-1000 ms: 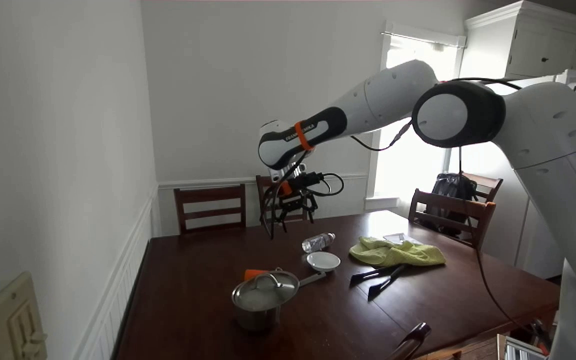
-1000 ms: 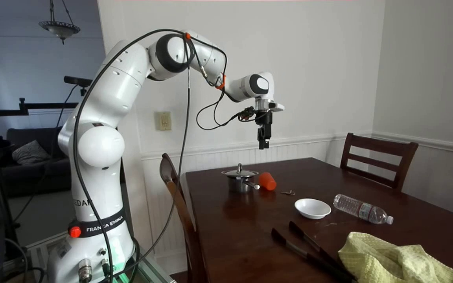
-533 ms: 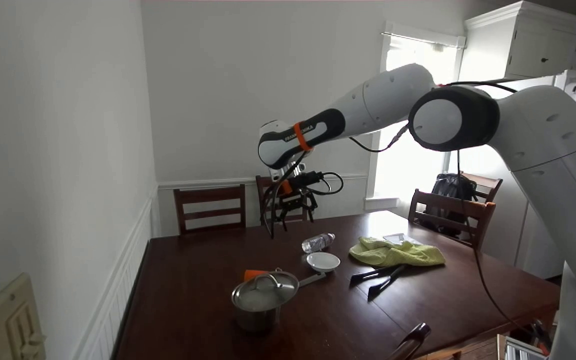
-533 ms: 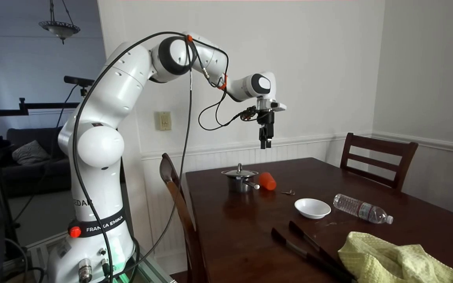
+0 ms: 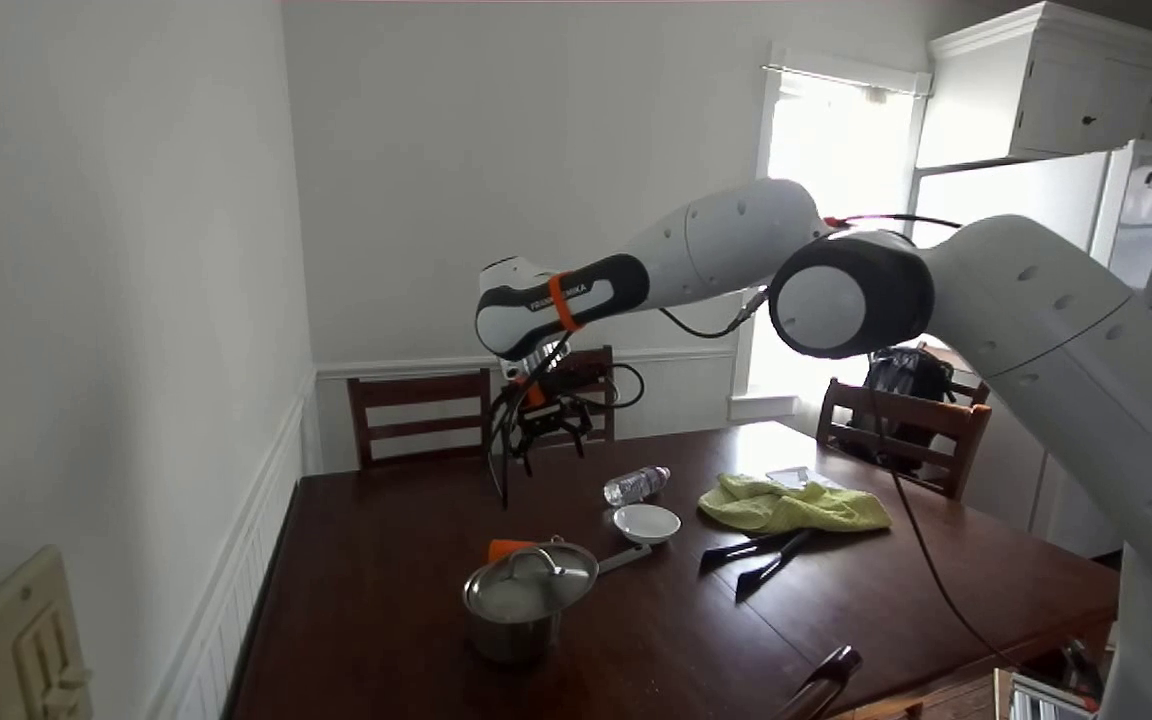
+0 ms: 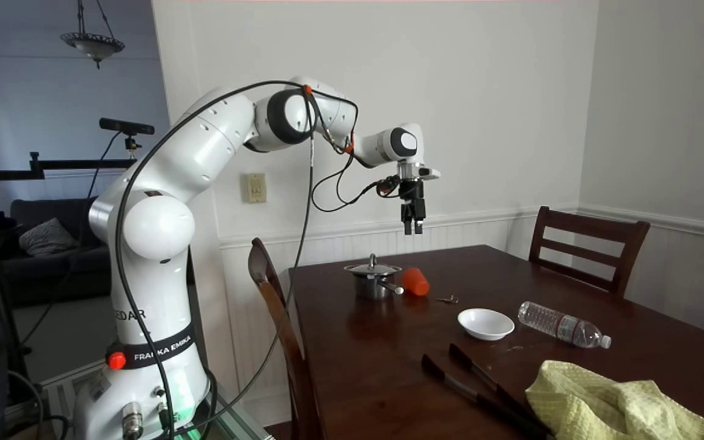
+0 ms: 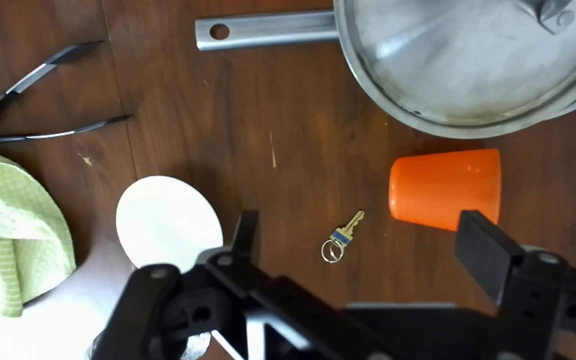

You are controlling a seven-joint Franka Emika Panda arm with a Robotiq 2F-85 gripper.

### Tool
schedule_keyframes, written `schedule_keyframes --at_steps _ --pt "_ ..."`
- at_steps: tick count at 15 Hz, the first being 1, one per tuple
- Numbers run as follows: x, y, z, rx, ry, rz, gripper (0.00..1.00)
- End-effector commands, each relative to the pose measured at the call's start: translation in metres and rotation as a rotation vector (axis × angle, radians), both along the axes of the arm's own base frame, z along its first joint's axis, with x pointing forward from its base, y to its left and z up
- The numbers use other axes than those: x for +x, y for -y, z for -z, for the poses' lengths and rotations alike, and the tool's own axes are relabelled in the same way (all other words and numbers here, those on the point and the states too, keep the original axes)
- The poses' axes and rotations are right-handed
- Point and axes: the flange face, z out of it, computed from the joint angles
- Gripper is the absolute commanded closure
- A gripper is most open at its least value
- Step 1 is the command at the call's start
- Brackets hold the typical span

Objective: Put the orange cup into the bowl

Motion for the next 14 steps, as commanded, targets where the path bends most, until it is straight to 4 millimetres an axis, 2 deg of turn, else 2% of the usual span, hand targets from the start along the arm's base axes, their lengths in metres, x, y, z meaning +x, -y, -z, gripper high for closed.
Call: schedule_keyframes --at_steps 1,6,8,11,14 --pt "0.017 -0.005 0.036 0.002 -0.087 -0.013 0.00" --pt "0.031 -0.001 0.086 0.044 -0.122 -0.181 0.00" --pt "0.036 -0.005 0.094 0.051 -0.118 -0.257 0.00" --pt "0.041 -0.017 0.095 0.046 -0.110 -0.343 0.00" --pt "0.044 -0.027 0.099 0.029 -0.098 -0.368 0.00"
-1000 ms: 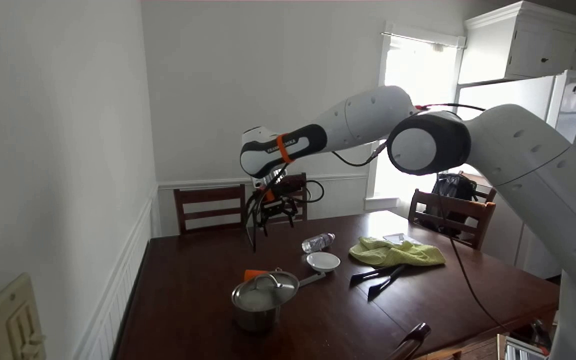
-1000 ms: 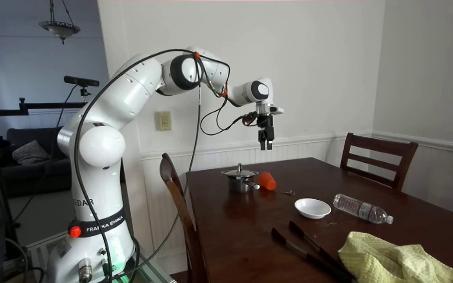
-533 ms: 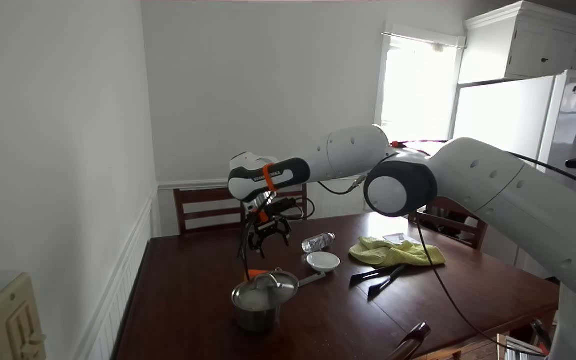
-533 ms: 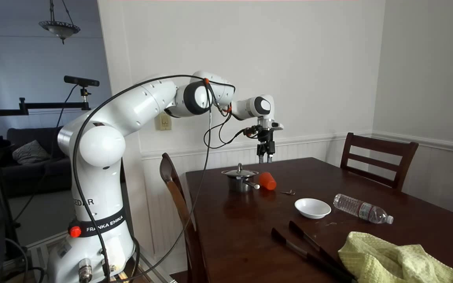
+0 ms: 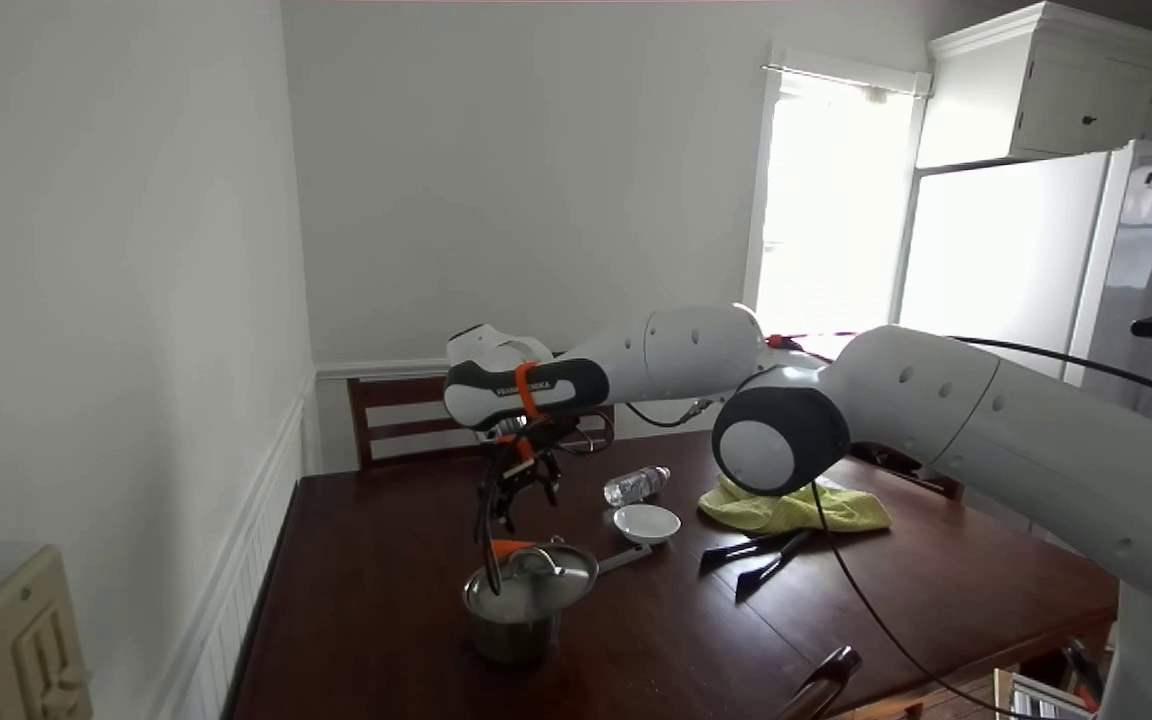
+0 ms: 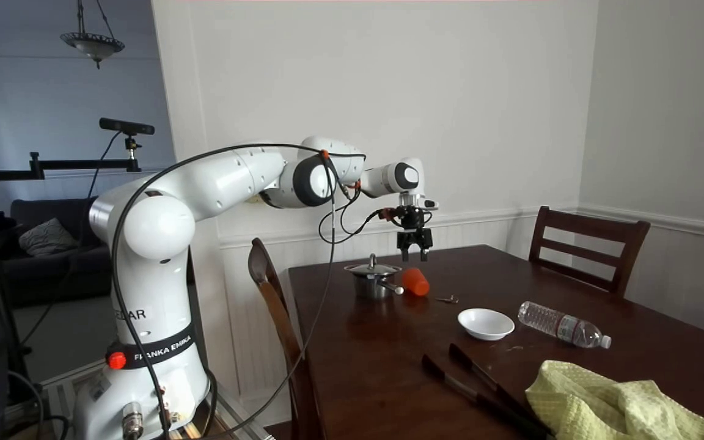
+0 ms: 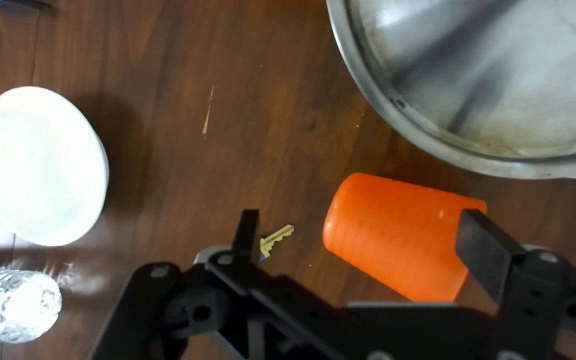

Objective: Put the orange cup into the bowl

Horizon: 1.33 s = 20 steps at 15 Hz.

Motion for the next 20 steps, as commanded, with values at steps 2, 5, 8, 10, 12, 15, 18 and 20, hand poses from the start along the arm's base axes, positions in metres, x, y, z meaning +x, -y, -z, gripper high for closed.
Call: schedule_keyframes --at_steps 2,5,8,10,12,15,18,20 --pt "0.006 -0.007 0.004 -0.007 0.028 -0.034 0.00" --pt "0.006 -0.009 0.013 -0.011 0.036 -0.001 0.00" --pt "0.009 -0.014 0.017 -0.039 0.059 -0.008 0.00" --pt "0.010 -0.016 0.017 -0.051 0.072 -0.010 0.00" --pt "0.009 -0.018 0.017 -0.058 0.066 -0.008 0.00" --pt "0.008 -0.020 0.021 -0.069 0.054 -0.006 0.00" --pt "0.008 -0.021 0.024 -0.078 0.057 -0.004 0.00" --pt "0.006 -0.020 0.024 -0.051 0.037 -0.011 0.00"
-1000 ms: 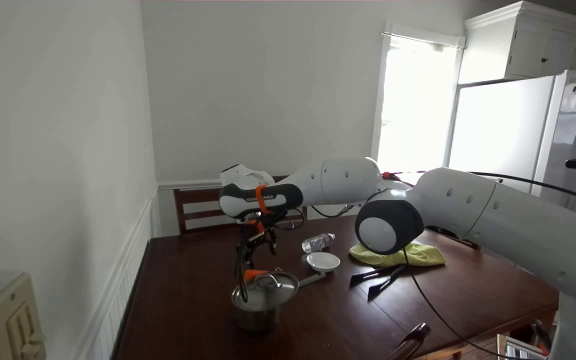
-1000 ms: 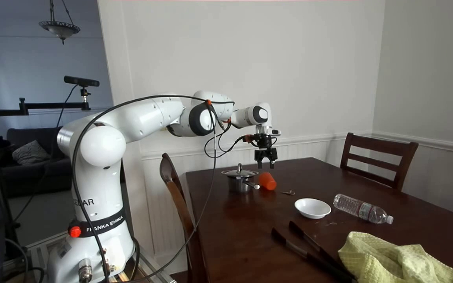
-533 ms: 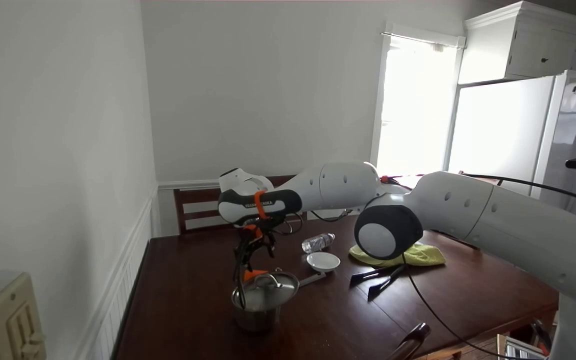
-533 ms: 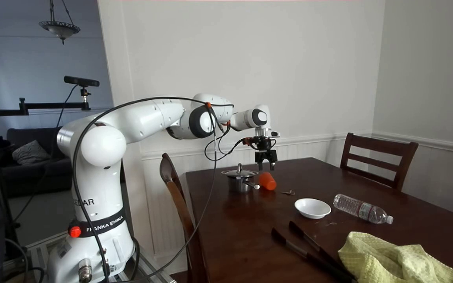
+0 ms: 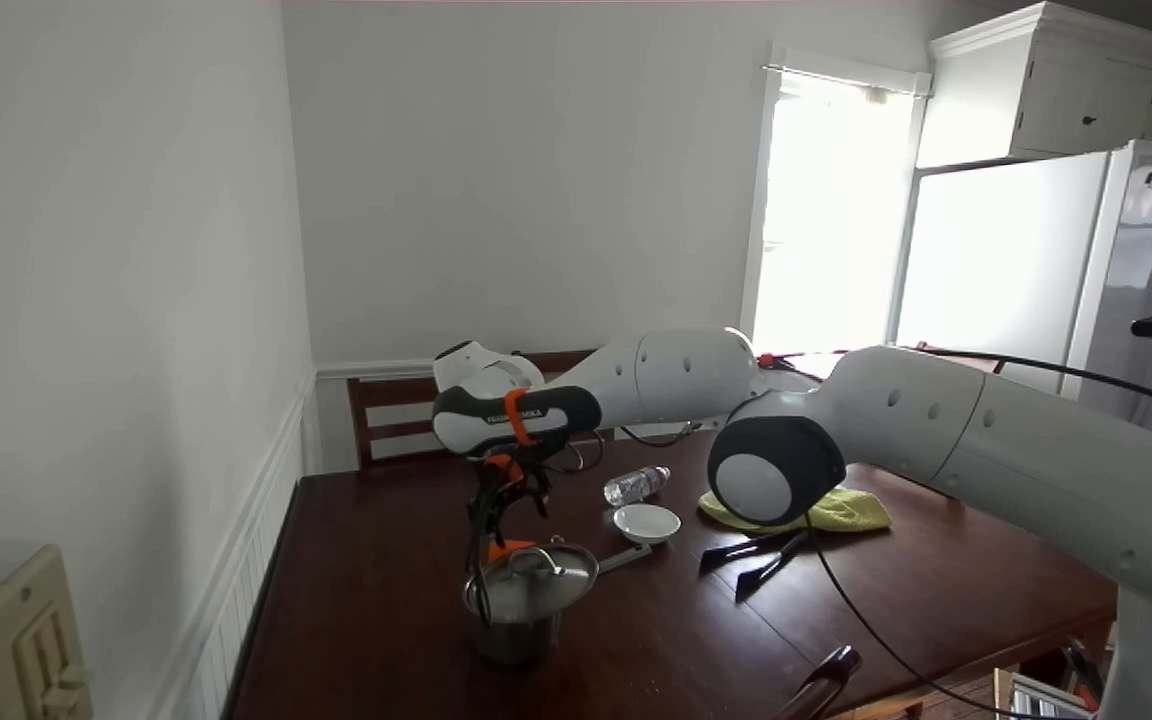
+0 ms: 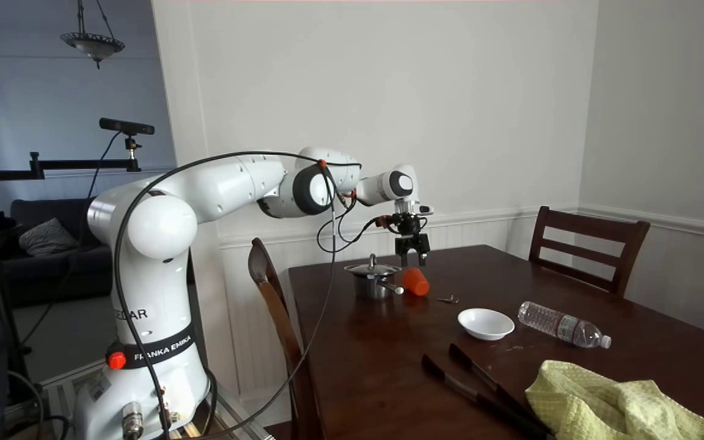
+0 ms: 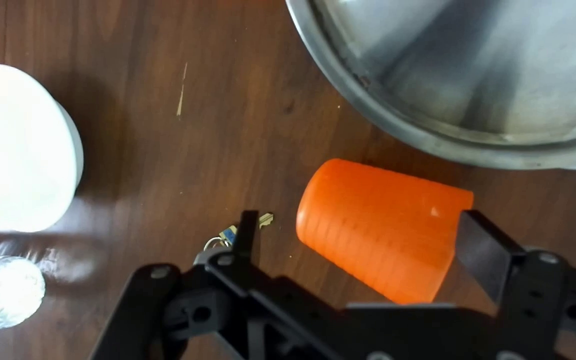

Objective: Put the orange cup into the bowl

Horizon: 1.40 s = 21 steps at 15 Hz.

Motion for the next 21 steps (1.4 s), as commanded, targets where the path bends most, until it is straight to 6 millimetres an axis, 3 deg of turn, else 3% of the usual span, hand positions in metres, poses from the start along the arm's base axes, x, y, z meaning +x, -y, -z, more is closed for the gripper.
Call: schedule_keyframes --at_steps 1,3,9,15,18,20,21 --pt "0.000 -0.001 0.001 0.000 -0.002 -0.001 0.00" --pt "0.000 -0.001 0.002 -0.001 -0.003 -0.002 0.00" --pt "0.023 -0.010 0.003 0.027 0.218 0.013 0.00" --pt "0.015 -0.008 0.029 0.038 0.170 0.094 0.00" --pt "0.005 0.003 0.036 -0.019 0.106 0.186 0.00" --pt "-0.003 0.011 0.042 -0.045 0.051 0.238 0.26" --pt "-0.006 0.014 0.042 -0.060 0.029 0.262 0.34"
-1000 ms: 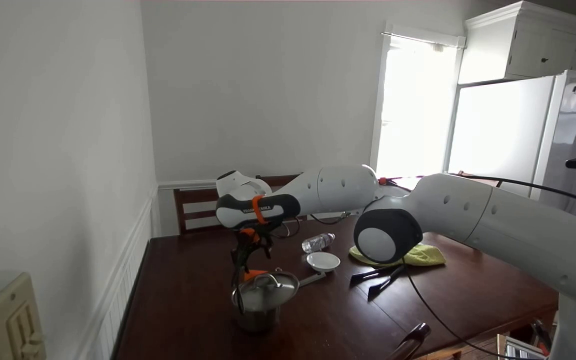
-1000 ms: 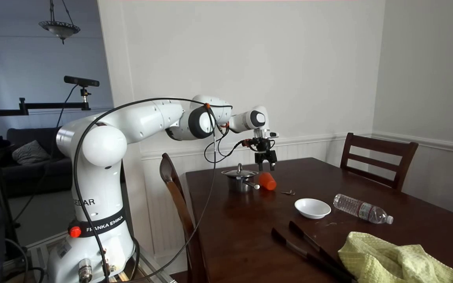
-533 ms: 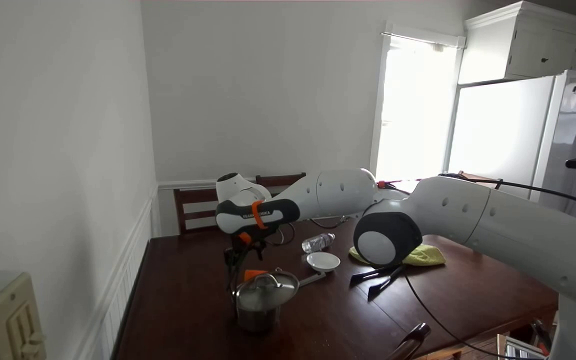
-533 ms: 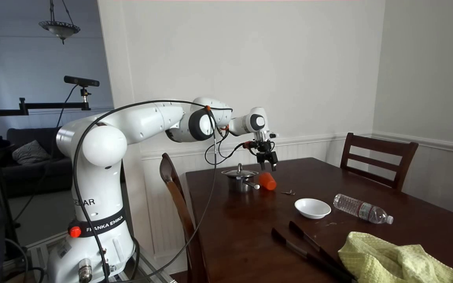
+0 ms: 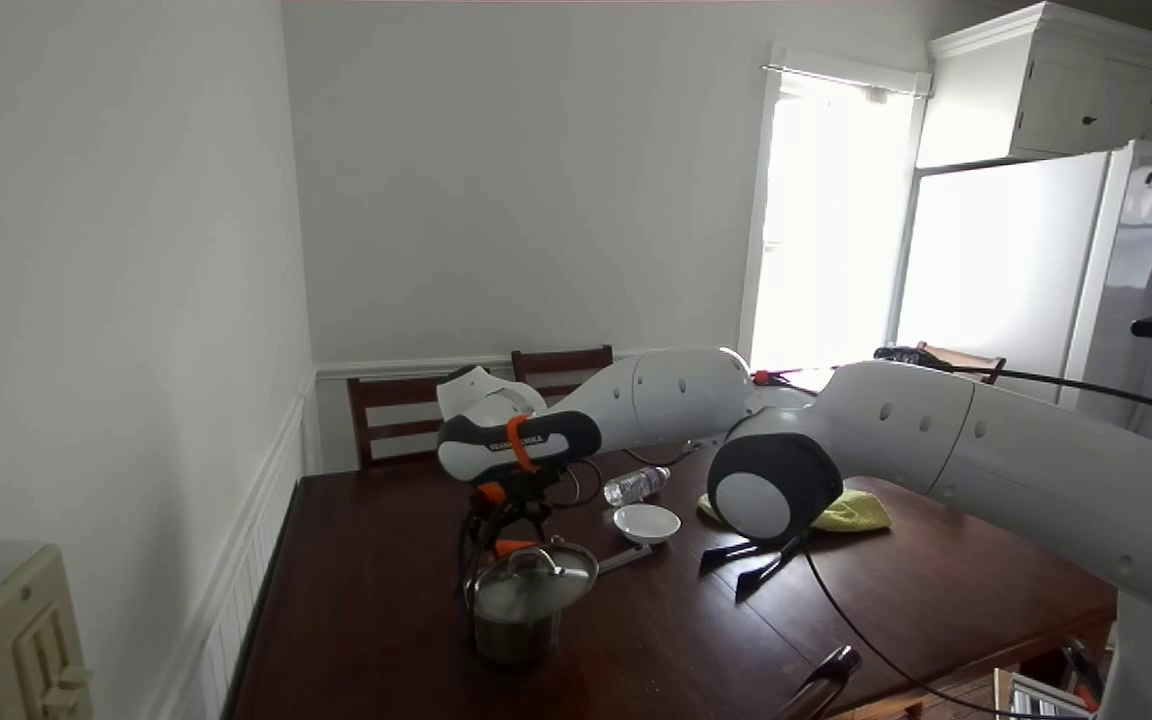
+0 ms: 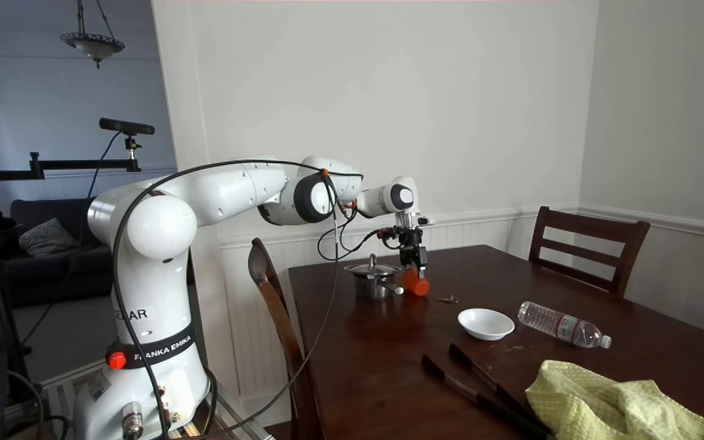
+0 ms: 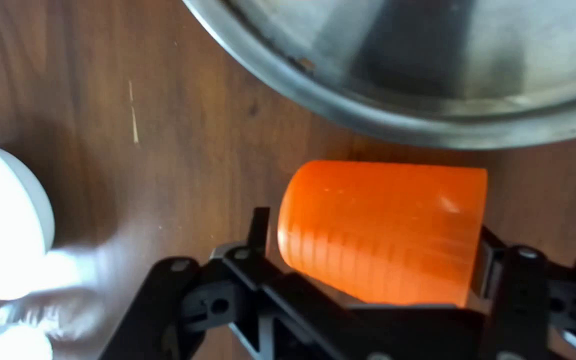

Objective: Put the orange cup into the bowl

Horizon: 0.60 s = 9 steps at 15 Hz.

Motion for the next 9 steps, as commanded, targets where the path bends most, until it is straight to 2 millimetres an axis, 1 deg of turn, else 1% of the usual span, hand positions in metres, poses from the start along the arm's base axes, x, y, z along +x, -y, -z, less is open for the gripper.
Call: schedule_keyframes --at_steps 1,2,4,7,9 --pt "-0.012 0.015 0.002 -0.037 -0.079 0.102 0.41" --pt "-0.014 0.018 -0.003 -0.054 -0.091 0.120 0.50" --pt "-0.016 0.024 -0.009 -0.093 -0.103 0.141 0.62" --pt "-0.018 0.032 -0.011 -0.131 -0.123 0.131 0.84" --pt "-0.020 0.036 -0.011 -0.146 -0.136 0.129 0.97"
